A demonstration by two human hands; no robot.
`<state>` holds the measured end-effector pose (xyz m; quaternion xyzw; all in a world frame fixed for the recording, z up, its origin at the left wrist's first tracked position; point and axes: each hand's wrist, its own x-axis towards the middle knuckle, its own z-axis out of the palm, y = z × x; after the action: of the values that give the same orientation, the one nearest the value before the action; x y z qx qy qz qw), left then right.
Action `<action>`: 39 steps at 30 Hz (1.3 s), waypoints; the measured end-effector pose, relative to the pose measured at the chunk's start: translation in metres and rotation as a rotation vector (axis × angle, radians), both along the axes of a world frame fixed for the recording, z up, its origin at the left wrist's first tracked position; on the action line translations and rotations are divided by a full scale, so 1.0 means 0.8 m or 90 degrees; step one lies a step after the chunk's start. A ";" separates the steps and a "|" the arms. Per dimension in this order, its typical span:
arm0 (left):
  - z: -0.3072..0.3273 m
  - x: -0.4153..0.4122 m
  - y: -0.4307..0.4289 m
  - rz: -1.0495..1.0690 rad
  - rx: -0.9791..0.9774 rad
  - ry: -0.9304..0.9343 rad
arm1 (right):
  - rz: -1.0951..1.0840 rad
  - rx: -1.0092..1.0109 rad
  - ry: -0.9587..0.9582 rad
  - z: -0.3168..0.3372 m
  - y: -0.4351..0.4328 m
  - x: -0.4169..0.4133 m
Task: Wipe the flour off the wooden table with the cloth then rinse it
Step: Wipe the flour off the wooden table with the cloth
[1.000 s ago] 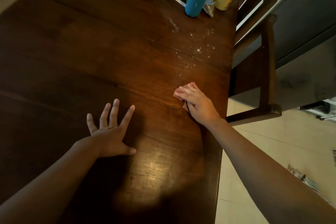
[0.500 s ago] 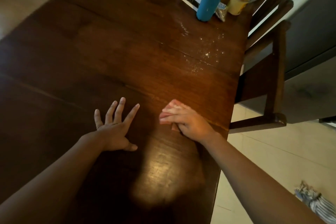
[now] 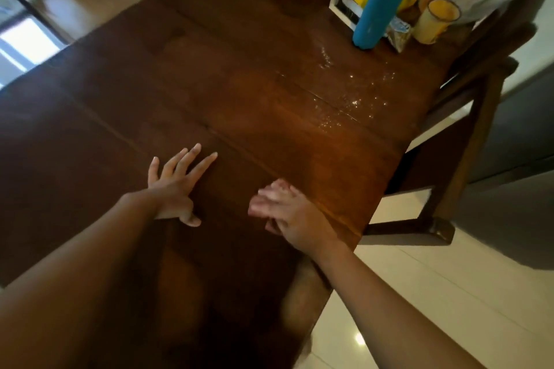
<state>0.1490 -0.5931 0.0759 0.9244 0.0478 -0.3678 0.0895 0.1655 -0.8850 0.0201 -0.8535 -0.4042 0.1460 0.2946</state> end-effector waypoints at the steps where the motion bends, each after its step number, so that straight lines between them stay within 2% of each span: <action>1: 0.000 0.001 0.001 0.010 -0.006 -0.006 | -0.051 -0.002 -0.022 0.005 0.011 0.018; 4: -0.005 0.001 0.000 0.046 -0.012 -0.023 | -0.194 -0.022 -0.079 0.010 0.058 0.062; 7: -0.013 -0.001 -0.003 0.071 -0.003 -0.042 | -0.194 -0.080 -0.135 0.006 0.108 0.083; 9: -0.017 -0.001 -0.002 0.081 0.007 -0.055 | -0.062 -0.079 -0.165 0.003 0.128 0.083; 11: -0.020 -0.003 -0.002 0.082 0.015 -0.068 | 0.111 -0.045 -0.144 0.004 0.132 0.071; 14: -0.019 -0.004 -0.004 0.087 0.004 -0.062 | 0.209 -0.023 -0.058 0.010 0.102 0.040; 17: -0.010 0.000 -0.008 0.091 0.000 -0.049 | 0.149 0.010 -0.027 0.011 0.041 0.024; 19: -0.006 0.000 -0.009 0.097 0.007 -0.041 | 0.025 0.016 -0.035 0.008 0.003 0.030; 22: -0.009 0.000 -0.008 0.102 -0.002 -0.039 | -0.187 -0.048 -0.034 0.012 -0.029 0.028; 23: -0.009 0.000 -0.008 0.104 -0.006 -0.036 | -0.192 -0.062 -0.029 0.012 -0.037 0.020; 26: -0.007 0.001 -0.007 0.101 -0.010 -0.024 | -0.062 -0.074 0.003 0.009 -0.071 -0.015; 28: -0.007 0.001 -0.006 0.101 -0.014 -0.016 | -0.025 -0.072 0.024 0.007 -0.090 -0.017; 31: -0.005 0.004 -0.006 0.095 -0.013 -0.007 | -0.067 -0.031 0.068 0.008 -0.063 0.010; 35: -0.003 0.006 -0.008 0.085 0.002 0.010 | -0.158 -0.034 0.020 0.017 0.009 0.037; 39: -0.003 0.004 -0.007 0.088 -0.011 0.001 | -0.088 -0.117 0.028 0.031 -0.004 0.036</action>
<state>0.1521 -0.5984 0.0736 0.9178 0.1084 -0.3615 0.1231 0.1945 -0.8881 0.0446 -0.8993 -0.3227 0.1810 0.2331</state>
